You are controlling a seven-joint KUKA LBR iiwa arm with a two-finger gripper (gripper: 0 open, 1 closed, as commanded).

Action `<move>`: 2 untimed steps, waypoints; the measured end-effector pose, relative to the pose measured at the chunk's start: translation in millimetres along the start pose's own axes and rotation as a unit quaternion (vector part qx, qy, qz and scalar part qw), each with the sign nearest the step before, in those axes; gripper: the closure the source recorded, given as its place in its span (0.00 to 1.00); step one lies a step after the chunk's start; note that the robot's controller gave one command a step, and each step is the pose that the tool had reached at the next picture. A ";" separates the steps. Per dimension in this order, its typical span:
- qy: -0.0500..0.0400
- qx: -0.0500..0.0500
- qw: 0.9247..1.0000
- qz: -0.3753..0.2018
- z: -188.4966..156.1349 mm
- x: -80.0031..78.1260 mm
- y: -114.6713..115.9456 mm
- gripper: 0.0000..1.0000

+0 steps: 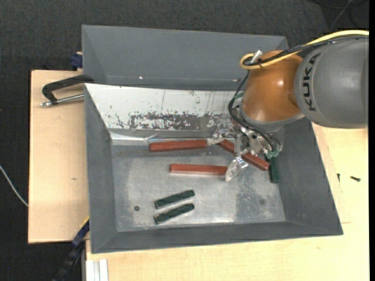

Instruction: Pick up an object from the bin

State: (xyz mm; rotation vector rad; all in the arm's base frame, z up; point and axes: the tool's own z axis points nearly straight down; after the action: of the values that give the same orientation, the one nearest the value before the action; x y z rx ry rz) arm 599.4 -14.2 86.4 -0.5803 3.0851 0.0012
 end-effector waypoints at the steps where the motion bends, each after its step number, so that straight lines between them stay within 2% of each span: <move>1: 0.003 0.000 0.993 0.119 7.5 10.3 36.9 1.00; 2: 0.002 0.000 0.993 0.119 7.4 10.2 36.9 1.00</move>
Offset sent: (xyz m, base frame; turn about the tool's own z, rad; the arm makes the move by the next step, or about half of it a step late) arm 0.0000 0.0000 0.0000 0.0000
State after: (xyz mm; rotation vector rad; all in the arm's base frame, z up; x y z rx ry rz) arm 576.5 16.5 79.0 -0.2083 3.1372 -0.0004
